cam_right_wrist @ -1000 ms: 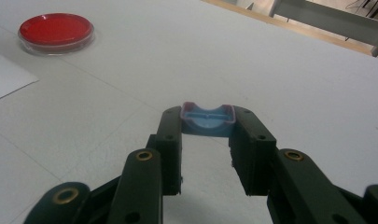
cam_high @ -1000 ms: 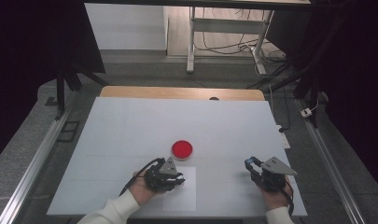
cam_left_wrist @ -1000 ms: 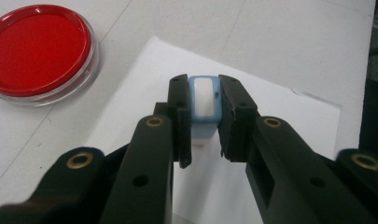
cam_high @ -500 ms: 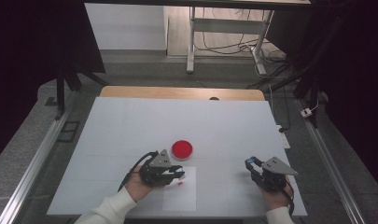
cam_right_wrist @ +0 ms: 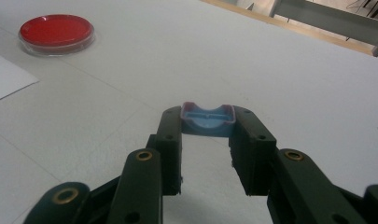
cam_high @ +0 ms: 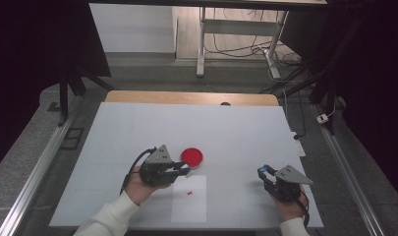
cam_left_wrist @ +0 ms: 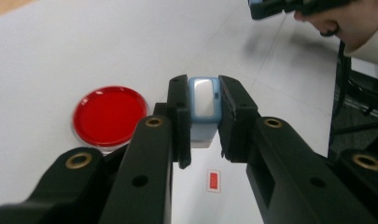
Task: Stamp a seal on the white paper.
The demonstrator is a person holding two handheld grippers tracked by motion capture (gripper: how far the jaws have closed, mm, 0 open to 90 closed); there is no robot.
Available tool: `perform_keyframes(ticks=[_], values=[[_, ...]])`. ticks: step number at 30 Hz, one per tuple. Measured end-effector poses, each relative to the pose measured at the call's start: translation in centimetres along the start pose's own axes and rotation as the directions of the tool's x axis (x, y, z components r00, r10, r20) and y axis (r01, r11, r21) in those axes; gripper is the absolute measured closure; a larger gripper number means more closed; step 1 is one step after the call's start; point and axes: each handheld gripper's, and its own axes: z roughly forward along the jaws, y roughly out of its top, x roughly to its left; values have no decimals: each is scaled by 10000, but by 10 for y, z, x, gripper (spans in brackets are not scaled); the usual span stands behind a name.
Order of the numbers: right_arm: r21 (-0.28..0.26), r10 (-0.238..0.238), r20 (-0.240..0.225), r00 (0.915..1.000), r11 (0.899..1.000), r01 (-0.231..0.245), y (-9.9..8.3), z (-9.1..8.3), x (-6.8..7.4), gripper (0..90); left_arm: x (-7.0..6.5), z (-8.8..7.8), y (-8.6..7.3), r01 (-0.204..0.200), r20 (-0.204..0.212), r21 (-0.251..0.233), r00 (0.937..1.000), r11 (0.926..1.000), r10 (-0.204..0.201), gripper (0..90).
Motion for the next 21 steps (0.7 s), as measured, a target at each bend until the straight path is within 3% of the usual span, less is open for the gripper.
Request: perform_keyframes(ticks=[10, 21], values=[[52, -52, -17, 10000, 10000, 52, 0, 1, 0, 652, 9, -11, 3, 407, -9, -391, 9992, 9984, -407, 754], [70, -54, -14, 10000, 10000, 54, 0, 1, 0, 652, 11, -14, 4, 399, -68, -547, 9992, 9977, -403, 754]])
